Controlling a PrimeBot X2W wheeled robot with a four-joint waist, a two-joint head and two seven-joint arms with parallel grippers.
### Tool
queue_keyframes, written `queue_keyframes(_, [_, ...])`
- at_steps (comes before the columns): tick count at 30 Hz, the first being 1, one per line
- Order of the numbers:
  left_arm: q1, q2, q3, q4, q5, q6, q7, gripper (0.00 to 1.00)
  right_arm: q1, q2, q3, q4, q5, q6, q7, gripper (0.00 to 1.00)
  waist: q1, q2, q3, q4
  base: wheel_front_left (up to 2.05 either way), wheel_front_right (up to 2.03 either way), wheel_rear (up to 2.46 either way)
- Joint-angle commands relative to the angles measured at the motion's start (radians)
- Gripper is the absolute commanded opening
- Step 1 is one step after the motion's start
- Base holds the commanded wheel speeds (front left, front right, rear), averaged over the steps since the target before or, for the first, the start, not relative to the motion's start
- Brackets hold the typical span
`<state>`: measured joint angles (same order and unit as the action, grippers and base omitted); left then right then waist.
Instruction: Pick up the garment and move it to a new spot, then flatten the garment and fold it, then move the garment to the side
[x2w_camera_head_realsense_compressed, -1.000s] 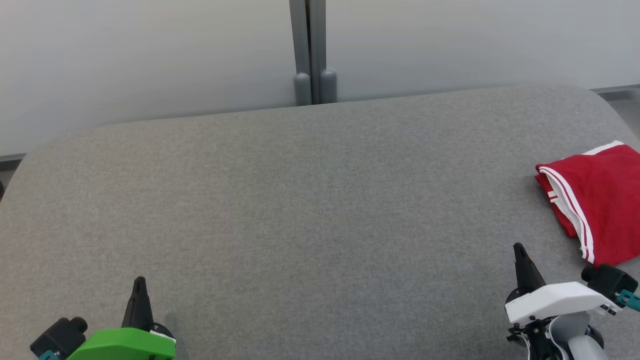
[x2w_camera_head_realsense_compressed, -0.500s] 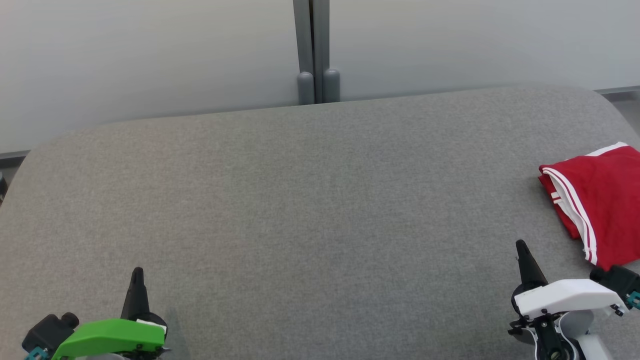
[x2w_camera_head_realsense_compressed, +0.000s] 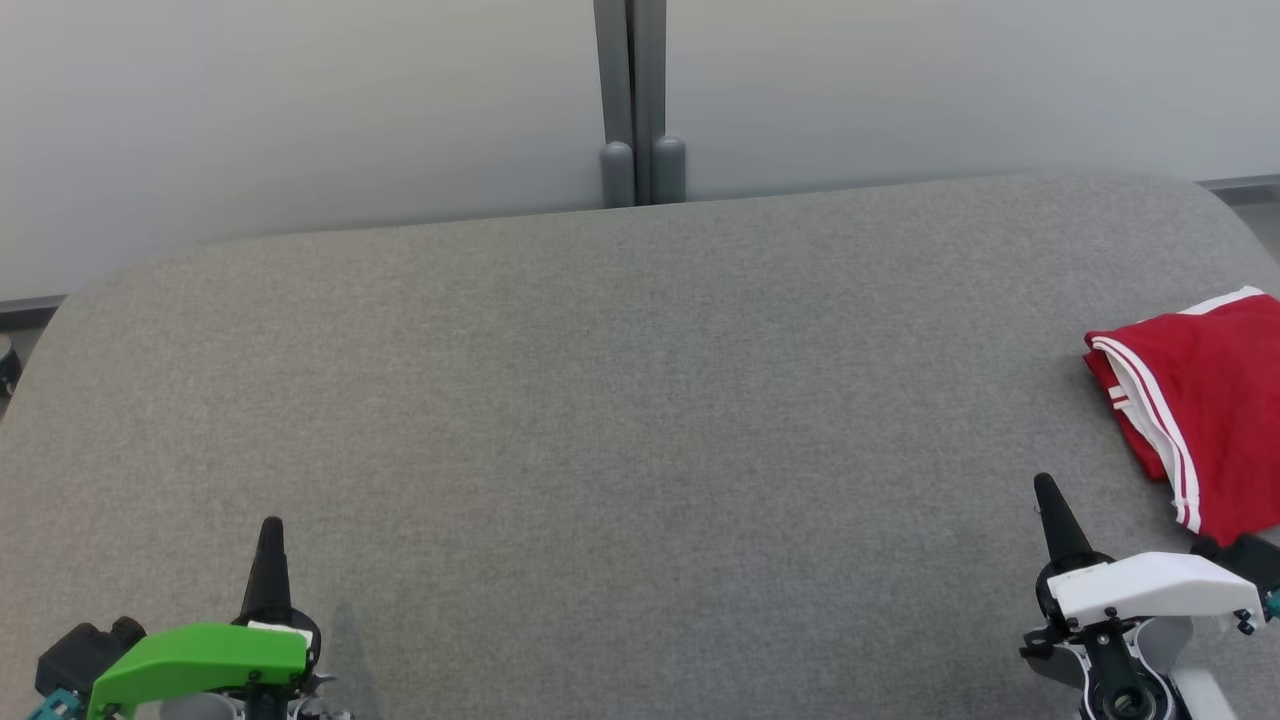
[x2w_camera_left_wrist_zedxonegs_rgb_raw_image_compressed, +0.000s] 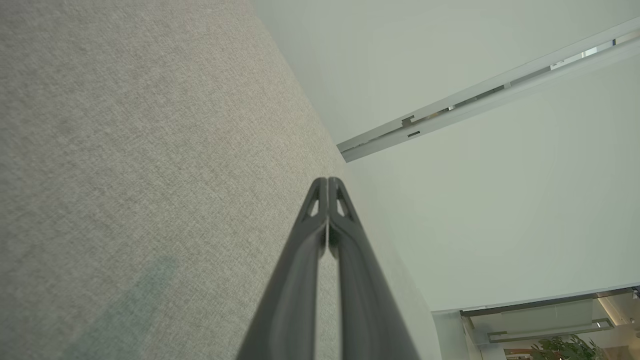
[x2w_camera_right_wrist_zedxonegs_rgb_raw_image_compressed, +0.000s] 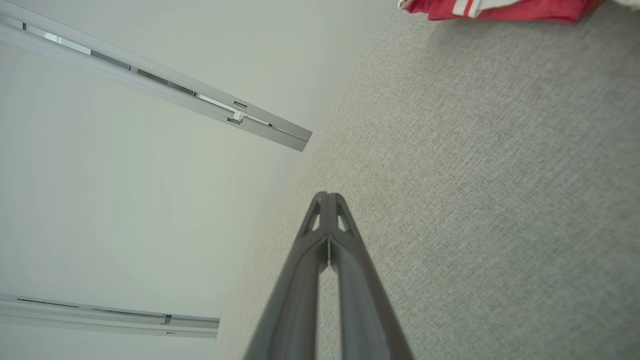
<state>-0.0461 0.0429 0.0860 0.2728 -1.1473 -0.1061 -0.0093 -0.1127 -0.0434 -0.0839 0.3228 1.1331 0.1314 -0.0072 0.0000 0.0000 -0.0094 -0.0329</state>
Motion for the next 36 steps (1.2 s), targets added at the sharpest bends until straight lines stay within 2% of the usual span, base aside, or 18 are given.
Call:
queue_keyframes(1, [-0.026, 0.008, 0.004, -0.012, -0.029, 0.000, 0.008, 0.00, -0.014, -0.006, -0.004, -0.015, 0.028, -0.001, 0.008, 0.00, 0.0000, 0.0000, 0.000, 0.001, 0.00, 0.00, 0.00])
queue_keyframes(36, [-0.059, 0.010, 0.023, -0.041, -0.322, 0.003, 0.088, 0.00, -0.014, -0.008, -0.024, -0.053, 0.331, -0.001, 0.087, 0.00, 0.0000, 0.0000, 0.005, 0.020, 0.00, 0.00, 0.00])
